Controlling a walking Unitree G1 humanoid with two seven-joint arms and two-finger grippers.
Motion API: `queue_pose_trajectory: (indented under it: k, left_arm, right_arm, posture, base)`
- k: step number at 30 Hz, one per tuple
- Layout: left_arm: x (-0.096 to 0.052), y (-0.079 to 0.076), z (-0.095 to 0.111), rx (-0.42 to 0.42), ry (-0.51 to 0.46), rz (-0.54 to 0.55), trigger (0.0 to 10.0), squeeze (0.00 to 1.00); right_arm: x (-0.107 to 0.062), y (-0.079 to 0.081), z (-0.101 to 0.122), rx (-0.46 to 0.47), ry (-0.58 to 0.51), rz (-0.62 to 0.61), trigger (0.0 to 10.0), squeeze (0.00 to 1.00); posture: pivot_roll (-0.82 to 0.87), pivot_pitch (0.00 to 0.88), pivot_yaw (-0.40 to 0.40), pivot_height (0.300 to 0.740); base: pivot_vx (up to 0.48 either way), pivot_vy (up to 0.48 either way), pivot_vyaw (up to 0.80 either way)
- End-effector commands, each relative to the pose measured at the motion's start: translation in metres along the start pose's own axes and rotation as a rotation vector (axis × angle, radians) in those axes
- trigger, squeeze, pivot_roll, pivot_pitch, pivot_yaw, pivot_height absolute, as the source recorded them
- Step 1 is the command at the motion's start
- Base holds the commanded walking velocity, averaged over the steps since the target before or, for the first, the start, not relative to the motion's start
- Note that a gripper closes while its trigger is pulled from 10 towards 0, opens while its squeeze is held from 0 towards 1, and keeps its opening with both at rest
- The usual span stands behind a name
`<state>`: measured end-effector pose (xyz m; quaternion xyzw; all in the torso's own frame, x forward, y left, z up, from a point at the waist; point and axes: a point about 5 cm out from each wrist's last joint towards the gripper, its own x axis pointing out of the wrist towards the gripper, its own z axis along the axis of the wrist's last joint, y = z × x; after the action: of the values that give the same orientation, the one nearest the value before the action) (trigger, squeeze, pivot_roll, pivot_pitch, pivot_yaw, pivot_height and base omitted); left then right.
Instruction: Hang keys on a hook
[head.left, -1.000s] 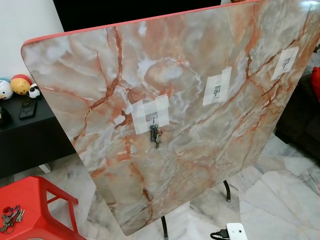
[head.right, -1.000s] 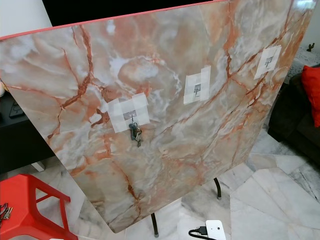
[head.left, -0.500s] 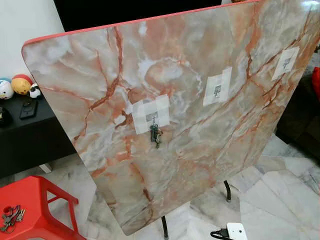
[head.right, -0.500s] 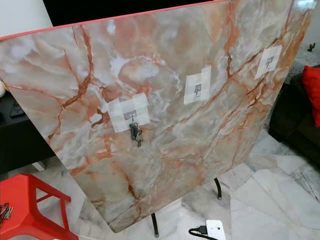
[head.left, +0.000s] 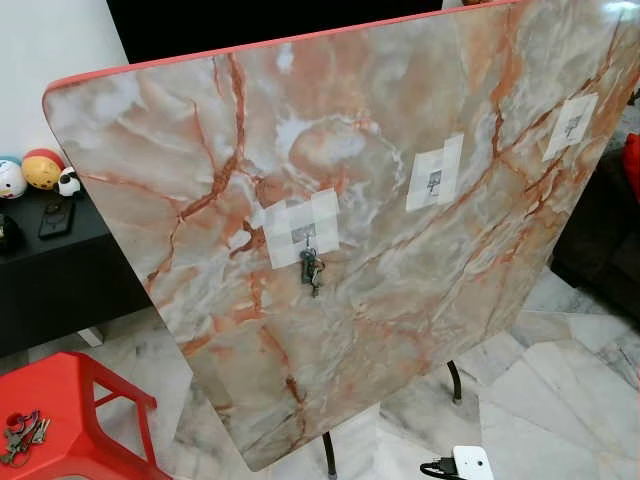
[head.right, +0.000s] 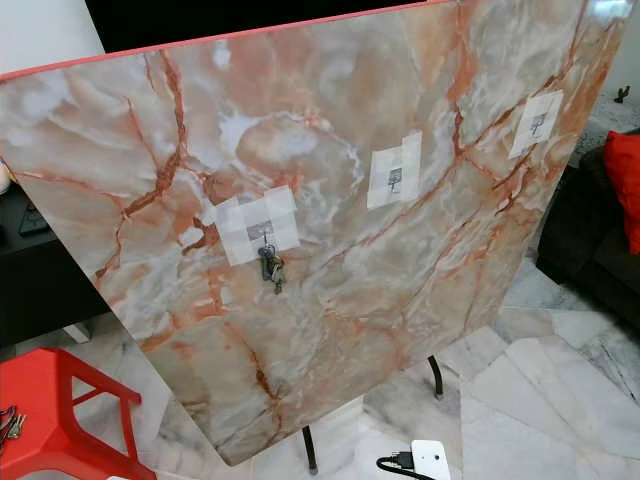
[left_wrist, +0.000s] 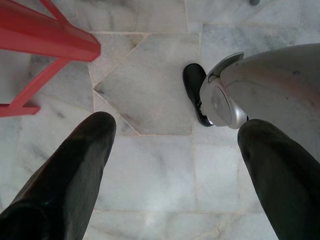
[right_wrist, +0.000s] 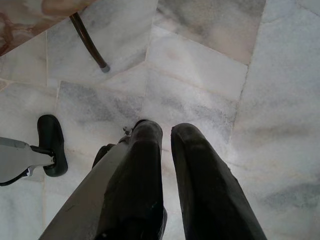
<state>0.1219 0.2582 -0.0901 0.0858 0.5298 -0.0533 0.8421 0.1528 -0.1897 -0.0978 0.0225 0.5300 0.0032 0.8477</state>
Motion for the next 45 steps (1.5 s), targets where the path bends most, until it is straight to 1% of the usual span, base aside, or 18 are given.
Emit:
queue_pose_trajectory:
  k: [1,4,6,13,27,33,37,39,42,45]
  left_arm:
    - [-0.0014,0.0032,-0.0040,0.006,0.022,0.007,10.0,0.00]
    - [-0.0014,0.0035,-0.0039,0.004,0.022,0.009,10.0,0.00]
    - [-0.0016,0.0041,-0.0039,0.003,0.021,0.011,10.0,0.00]
    - [-0.0019,0.0053,-0.0038,0.005,0.022,0.013,10.0,0.00]
    - [-0.0016,0.0048,-0.0035,0.004,0.021,0.016,10.0,0.00]
    - [-0.0023,0.0065,-0.0044,0.006,0.022,0.023,10.0,0.00]
    - [-0.0037,0.0105,-0.0057,-0.003,0.019,0.041,10.0,0.00]
    - [-0.0045,0.0126,-0.0071,-0.003,0.026,0.051,10.0,0.00]
    - [-0.0036,0.0129,-0.0037,-0.008,0.019,0.060,10.0,0.00]
    - [-0.0028,0.0128,0.0002,-0.019,0.007,0.066,10.0,0.00]
  right_arm:
    - [0.0001,0.0004,0.0006,0.004,0.000,0.006,10.0,0.00]
    - [0.0001,0.0005,0.0016,-0.010,-0.006,0.004,10.0,0.00]
    - [0.0002,0.0008,0.0019,-0.017,-0.006,0.005,10.0,0.00]
    - [0.0004,0.0019,0.0015,0.002,-0.005,0.005,10.0,0.00]
    - [0.0003,0.0012,0.0020,-0.016,-0.002,0.008,10.0,0.00]
    - [0.0004,0.0021,0.0011,-0.017,0.000,0.007,10.0,0.00]
    - [0.0008,0.0062,0.0001,-0.013,0.001,0.021,10.0,0.00]
    - [0.0011,0.0081,-0.0011,-0.040,0.014,0.025,10.0,0.00]
    - [0.0013,0.0074,0.0026,-0.043,0.010,0.025,10.0,0.00]
    - [0.0015,0.0061,0.0062,-0.038,0.003,0.017,10.0,0.00]
  posture:
    - [-0.02,0.000,-0.003,0.740]
    - [-0.01,0.000,-0.005,0.740]
    - [-0.01,0.000,-0.004,0.740]
    - [-0.02,0.000,0.002,0.740]
    - [-0.01,0.000,-0.006,0.740]
    - [0.02,0.000,-0.016,0.740]
    - [0.06,0.000,-0.045,0.740]
    - [0.09,0.000,-0.084,0.740]
    - [0.14,0.000,-0.125,0.740]
    - [0.15,0.000,-0.130,0.740]
  base:
    - [0.000,0.000,0.00]
    - [0.000,0.000,0.22]
    - [0.000,0.000,0.80]
    - [0.000,0.000,0.80]
    - [0.000,0.000,0.80]
    - [0.000,0.000,0.80]
    - [0.000,0.000,0.60]
    - [0.000,0.000,0.00]
    - [0.000,0.000,0.00]
    - [0.000,0.000,0.00]
